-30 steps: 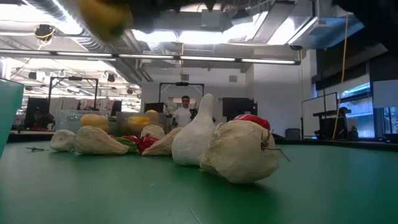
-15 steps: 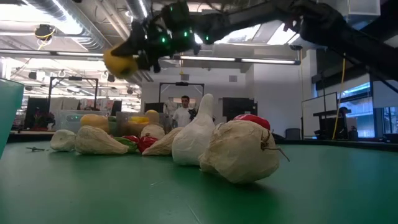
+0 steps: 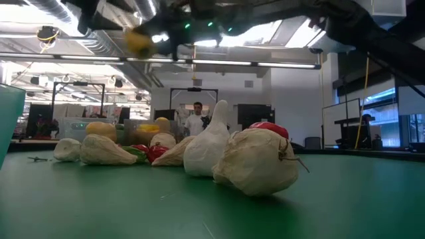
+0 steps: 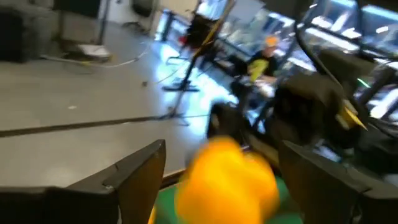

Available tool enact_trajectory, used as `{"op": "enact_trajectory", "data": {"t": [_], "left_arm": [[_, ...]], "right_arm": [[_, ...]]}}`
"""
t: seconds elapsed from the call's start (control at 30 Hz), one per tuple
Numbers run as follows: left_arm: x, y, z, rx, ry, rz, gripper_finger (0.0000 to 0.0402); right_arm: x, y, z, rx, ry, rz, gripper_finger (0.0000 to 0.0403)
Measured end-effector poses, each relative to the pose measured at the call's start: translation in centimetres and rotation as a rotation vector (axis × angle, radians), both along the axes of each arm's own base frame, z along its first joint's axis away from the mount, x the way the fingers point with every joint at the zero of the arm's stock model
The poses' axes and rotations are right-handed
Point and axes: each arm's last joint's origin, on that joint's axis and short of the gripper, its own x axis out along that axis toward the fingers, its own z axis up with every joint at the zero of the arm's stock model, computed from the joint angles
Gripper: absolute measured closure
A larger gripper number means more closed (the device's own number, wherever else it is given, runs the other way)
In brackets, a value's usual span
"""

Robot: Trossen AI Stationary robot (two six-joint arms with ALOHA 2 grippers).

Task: Sort produce into baskets
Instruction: Put the yellow bell pepper into the transparent bin

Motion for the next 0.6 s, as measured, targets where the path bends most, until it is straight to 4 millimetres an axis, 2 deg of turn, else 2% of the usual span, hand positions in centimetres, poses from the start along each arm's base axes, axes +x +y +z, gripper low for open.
{"op": "enact_trajectory", "data": {"t": [0.2, 0.33, 0.5, 0.6], "left_arm": [[-0.2, 0.6, 0.7, 0.028, -0.072, -0.031, 0.0097], [0.6, 1.5, 0.9, 0.04, -0.097, -0.09, 0.0089], [3.2, 4.1, 0.9, 0.033, -0.182, -0.164, 0.0076], [4.6, 5.4, 1.2, 0.094, -0.245, -0.274, 0.0073]], "right_arm": [[-3.6, -3.2, 3.3, -0.001, 0.0, -0.089, 0.0103], [-5.0, -3.7, 5.1, -0.005, -0.027, -0.065, 0.0103], [-6.5, -2.9, 8.0, -0.042, -0.095, -0.022, 0.0103], [-7.2, -2.5, 9.3, -0.076, -0.124, -0.005, 0.0103]]}}
